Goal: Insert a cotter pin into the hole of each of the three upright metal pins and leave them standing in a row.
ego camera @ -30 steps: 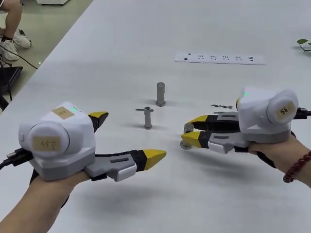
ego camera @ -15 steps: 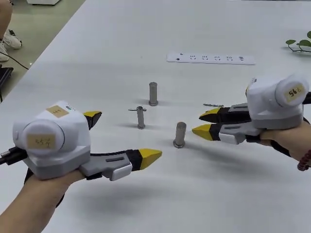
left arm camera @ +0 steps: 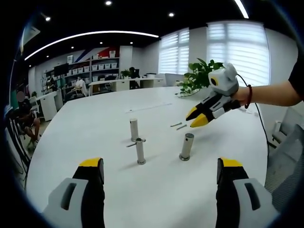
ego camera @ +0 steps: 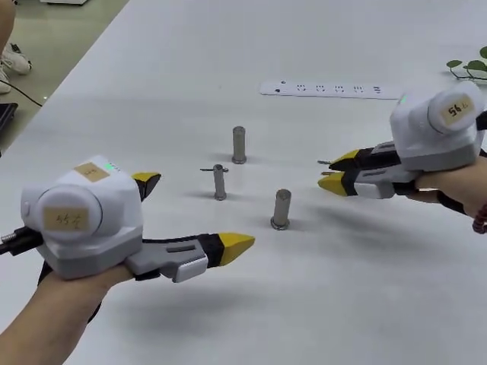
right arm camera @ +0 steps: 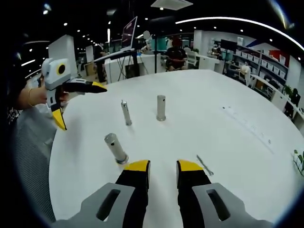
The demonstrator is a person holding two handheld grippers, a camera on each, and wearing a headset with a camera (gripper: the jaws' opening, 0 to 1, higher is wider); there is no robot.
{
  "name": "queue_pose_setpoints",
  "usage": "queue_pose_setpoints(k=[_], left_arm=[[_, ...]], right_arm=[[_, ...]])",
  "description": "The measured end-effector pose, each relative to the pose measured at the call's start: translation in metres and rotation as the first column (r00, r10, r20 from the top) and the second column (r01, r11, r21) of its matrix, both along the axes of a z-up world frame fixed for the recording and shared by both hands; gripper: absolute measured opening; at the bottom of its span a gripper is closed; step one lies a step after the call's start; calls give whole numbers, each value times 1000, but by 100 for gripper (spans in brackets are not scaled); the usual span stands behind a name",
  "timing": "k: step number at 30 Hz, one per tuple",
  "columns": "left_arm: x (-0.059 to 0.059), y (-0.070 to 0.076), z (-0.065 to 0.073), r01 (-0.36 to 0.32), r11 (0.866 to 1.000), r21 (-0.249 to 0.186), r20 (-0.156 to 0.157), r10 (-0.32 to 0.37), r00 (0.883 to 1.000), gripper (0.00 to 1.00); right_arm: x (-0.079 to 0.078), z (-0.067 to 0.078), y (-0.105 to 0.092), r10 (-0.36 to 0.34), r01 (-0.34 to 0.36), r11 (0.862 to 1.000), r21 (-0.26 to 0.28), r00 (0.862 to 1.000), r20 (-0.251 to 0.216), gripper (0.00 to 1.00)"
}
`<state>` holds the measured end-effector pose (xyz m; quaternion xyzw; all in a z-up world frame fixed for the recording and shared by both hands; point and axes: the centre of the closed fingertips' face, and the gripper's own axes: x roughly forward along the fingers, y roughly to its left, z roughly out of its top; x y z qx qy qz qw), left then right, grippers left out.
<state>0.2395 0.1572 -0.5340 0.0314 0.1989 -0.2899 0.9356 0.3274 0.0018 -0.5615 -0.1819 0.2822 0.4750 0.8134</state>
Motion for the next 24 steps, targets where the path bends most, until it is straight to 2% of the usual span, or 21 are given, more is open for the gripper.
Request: queue_pose_setpoints(k=[10, 13, 15, 19, 24], left_arm=[[0, -2, 1, 10, 1000, -4, -1, -10, 1000, 99], [0, -3, 0, 14, 1000, -2, -4, -14, 1000, 99], [0, -3, 0, 16, 1000, -3, -4, -16, 1000, 99], [0, -3, 0, 16, 1000, -6, -6, -16, 1000, 99], [-1, -4, 0, 19, 1000, -8, -10, -20, 1000, 98]], right_arm=[[17, -9, -18, -4, 4, 994, -107, 1000, -4, 17], [22, -12, -22, -14, 12, 993, -121, 1000, -12, 17], [30, -18, -26, -11, 7, 988, -152, 1000, -20, 16], [33, -25, -28, -10, 4, 986, -168, 999, -37, 16], [29, -40, -32, 12, -22, 974, -224, 999, -49, 14]])
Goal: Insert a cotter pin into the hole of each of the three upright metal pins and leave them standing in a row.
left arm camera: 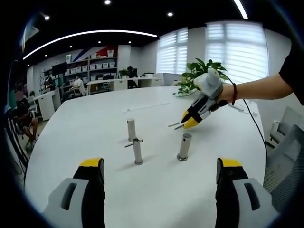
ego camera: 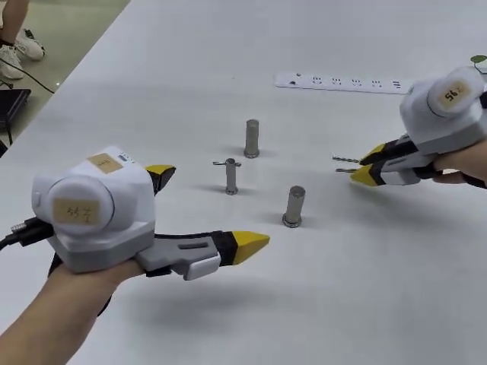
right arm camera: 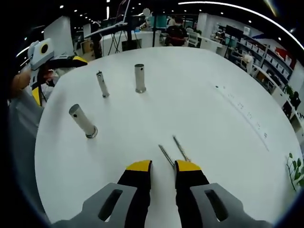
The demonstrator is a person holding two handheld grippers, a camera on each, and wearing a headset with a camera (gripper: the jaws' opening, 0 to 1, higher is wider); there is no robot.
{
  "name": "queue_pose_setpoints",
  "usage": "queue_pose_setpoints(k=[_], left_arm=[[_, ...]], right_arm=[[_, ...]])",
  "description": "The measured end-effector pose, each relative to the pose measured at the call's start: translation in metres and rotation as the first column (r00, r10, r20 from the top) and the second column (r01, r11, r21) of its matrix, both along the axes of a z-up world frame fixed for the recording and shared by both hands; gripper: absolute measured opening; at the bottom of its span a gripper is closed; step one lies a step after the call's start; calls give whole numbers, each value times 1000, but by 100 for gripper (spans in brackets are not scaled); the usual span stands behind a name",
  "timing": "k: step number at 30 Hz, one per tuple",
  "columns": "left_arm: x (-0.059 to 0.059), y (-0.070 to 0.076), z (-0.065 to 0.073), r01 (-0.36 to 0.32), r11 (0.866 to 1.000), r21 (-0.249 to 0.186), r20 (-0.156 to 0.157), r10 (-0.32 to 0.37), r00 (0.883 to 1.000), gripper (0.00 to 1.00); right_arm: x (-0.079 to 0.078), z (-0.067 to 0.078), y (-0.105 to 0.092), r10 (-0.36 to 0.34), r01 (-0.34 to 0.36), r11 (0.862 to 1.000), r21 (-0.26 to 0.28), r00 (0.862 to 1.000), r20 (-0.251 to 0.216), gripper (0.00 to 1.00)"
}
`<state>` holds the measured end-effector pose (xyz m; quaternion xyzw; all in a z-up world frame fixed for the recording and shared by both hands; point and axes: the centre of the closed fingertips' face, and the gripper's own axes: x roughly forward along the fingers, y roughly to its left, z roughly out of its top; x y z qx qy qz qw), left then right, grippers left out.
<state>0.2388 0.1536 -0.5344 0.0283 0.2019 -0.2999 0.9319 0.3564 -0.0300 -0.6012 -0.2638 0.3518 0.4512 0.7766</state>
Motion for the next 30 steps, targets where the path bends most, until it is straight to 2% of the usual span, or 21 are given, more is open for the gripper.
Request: queue_pose_setpoints(k=[5, 9, 15, 23, 30], left_arm=[[0, -1, 0, 5, 1000, 1, -1, -5, 1000, 98], [1, -1, -1, 8, 1000, 5, -6, -8, 1000, 97], [1, -1, -3, 13, 1000, 12, -12, -12, 1000, 97], [1, 0, -4, 16, 1000, 18, -18, -16, 1000, 96], [1, 1, -4, 17, 1000, 19, -21, -17, 1000, 95]], right_arm=[[-1, -5, -4, -2, 2, 1000, -26, 1000, -4, 13], [8, -11, -7, -3, 3, 1000, -26, 1000, -9, 12], [7, -10, -6, -19, 18, 999, -32, 1000, -20, 11], [5, -10, -4, -9, 7, 998, -56, 999, -44, 0], [3, -9, -3, 25, -28, 996, -85, 999, -40, 0]])
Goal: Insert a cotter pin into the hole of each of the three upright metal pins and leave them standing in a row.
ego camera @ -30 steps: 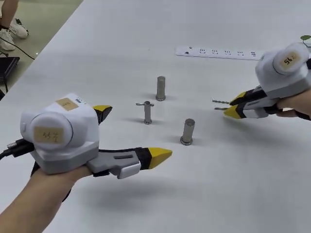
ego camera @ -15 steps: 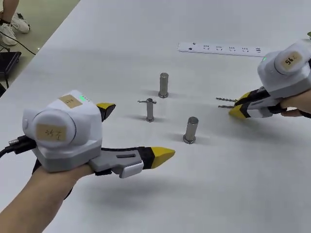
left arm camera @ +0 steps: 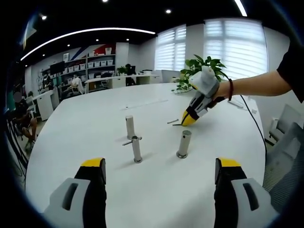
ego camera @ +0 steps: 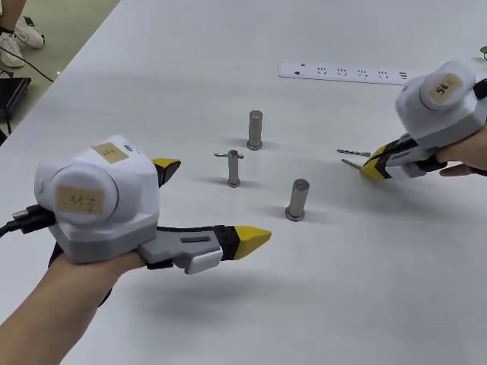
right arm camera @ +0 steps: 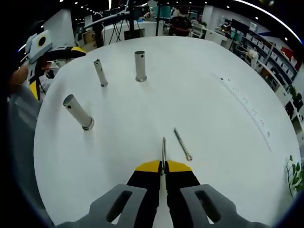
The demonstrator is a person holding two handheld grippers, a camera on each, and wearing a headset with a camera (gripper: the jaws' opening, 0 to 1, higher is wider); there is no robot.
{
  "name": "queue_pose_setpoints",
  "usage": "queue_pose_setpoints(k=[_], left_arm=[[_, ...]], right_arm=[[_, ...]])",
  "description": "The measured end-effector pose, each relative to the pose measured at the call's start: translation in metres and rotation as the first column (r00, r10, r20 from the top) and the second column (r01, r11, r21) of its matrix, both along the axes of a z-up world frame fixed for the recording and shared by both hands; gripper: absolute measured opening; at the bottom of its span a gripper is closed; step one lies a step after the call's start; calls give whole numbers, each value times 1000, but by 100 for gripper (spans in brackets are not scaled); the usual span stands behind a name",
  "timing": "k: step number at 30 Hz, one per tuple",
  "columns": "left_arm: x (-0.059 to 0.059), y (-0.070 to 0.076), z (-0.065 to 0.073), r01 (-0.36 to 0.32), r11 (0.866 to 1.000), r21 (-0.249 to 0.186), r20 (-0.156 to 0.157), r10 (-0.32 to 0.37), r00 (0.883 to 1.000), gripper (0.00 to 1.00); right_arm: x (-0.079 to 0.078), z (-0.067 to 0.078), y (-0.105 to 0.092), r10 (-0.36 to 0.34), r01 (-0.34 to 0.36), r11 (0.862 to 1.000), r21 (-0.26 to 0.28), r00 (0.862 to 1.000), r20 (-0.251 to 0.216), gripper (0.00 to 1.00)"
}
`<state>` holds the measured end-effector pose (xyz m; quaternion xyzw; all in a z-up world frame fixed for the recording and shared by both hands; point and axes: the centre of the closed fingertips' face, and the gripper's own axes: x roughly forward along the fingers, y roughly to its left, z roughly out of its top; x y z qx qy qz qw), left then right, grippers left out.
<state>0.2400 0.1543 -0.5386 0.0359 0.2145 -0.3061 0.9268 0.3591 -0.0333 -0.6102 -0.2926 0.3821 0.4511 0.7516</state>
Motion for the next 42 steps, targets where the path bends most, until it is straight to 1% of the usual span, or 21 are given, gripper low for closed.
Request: queue_pose_setpoints(k=[4, 6, 10, 15, 17, 20, 23, 26, 28, 31, 36, 38, 42], left_arm=[[-1, 0, 0, 3, 1000, -2, -4, -3, 1000, 92], [-2, 0, -1, 5, 1000, 0, -6, -5, 1000, 92], [-3, -1, -1, 12, 1000, -2, -12, -12, 1000, 89], [-6, -5, -1, 28, 999, -21, -22, -28, 999, 82], [-7, -6, -1, 33, 999, -22, -27, -33, 999, 79], [-7, -8, -1, 38, 999, -19, -28, -39, 999, 78], [-8, -10, -1, 40, 999, -30, -35, -41, 999, 76], [-6, -12, 0, 40, 999, -16, -31, -40, 999, 77], [-5, -13, 2, 41, 999, -17, -27, -41, 999, 76], [-4, -17, 8, 46, 998, -38, -24, -47, 999, 74], [1, -25, 15, 59, 996, -69, -32, -61, 998, 66], [2, -29, 16, 64, 995, -74, -36, -67, 997, 63], [7, -35, 18, 72, 995, -66, -47, -76, 996, 61]], right_arm=[[0, -1, 1, 18, -18, 1000, -15, 1000, 3, 0], [-2, 0, 2, 36, -35, 999, -26, 999, 15, 0], [-5, 1, 2, 48, -47, 998, -31, 999, 25, 0], [-10, 6, 7, 83, -82, 996, -23, 995, 61, 0], [-12, 9, 9, 89, -88, 996, -16, 993, 73, 0], [-13, 12, 11, 98, -97, 995, -5, 992, 86, 0], [-18, 16, 15, 112, -113, 994, 0, 988, 103, 0], [-22, 22, 20, 128, -131, 991, 13, 984, 125, 0], [-25, 26, 24, 144, -149, 989, 21, 979, 143, 0], [-31, 33, 30, 168, -177, 984, 36, 971, 170, 0], [-41, 46, 40, 207, -223, 973, 54, 954, 218, 0], [-45, 50, 43, 219, -240, 969, 63, 948, 232, 0], [-54, 58, 51, 256, -281, 958, 61, 930, 265, 0]])
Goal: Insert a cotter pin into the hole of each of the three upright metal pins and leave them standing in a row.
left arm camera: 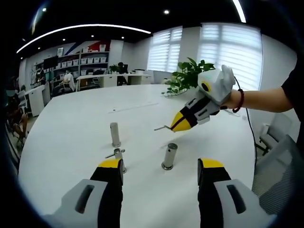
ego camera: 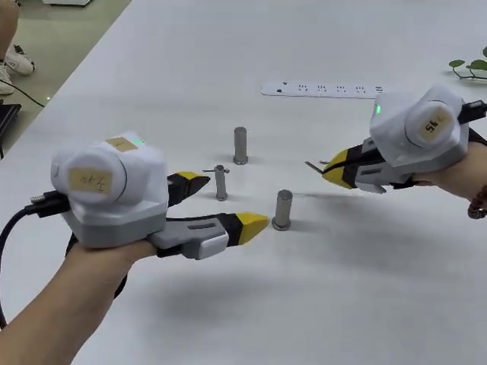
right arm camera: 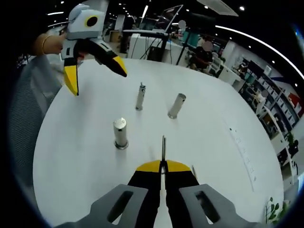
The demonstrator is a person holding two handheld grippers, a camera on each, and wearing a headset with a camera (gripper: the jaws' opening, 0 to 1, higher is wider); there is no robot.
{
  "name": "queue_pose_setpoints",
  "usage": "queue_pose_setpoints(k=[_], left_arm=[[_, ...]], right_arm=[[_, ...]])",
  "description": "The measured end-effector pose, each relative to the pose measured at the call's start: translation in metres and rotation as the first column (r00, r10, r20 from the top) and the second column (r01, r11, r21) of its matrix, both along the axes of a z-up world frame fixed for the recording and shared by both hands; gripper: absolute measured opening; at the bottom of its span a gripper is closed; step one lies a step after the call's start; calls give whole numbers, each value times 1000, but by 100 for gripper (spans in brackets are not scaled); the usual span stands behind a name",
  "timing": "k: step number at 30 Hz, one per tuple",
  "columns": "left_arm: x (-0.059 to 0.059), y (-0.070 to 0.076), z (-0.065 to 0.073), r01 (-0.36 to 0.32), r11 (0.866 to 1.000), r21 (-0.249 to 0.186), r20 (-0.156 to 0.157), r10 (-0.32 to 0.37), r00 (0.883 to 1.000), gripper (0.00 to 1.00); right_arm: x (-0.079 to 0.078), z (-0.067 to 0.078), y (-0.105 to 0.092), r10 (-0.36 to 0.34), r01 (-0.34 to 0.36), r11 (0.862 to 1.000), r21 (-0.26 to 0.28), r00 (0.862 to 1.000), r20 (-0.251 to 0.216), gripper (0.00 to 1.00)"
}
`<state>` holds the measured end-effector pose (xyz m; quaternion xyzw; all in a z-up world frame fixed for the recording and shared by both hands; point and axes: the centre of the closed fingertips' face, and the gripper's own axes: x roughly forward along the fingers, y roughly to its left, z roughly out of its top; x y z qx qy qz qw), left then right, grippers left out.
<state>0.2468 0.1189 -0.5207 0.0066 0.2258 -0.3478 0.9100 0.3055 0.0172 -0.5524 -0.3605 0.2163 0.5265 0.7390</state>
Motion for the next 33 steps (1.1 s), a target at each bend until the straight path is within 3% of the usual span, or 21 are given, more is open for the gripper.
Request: queue_pose_setpoints(k=[6, 12, 27, 33], left_arm=[[3, -10, 2, 18, 999, -27, -41, -19, 999, 51], [8, -18, 5, 10, 997, -82, -92, -17, 996, 43], [7, -34, 4, 29, 990, -137, -168, -52, 984, 25], [5, -40, 7, 40, 984, -171, -174, -71, 982, 21]], right_arm=[[-11, 10, 9, 55, -55, 998, 9, 998, 38, 0], [-23, 19, 19, 113, -114, 993, 14, 991, 72, 0], [-40, 26, 36, 221, -224, 975, 12, 967, 124, 0], [-48, 27, 40, 255, -257, 967, -4, 956, 143, 0]])
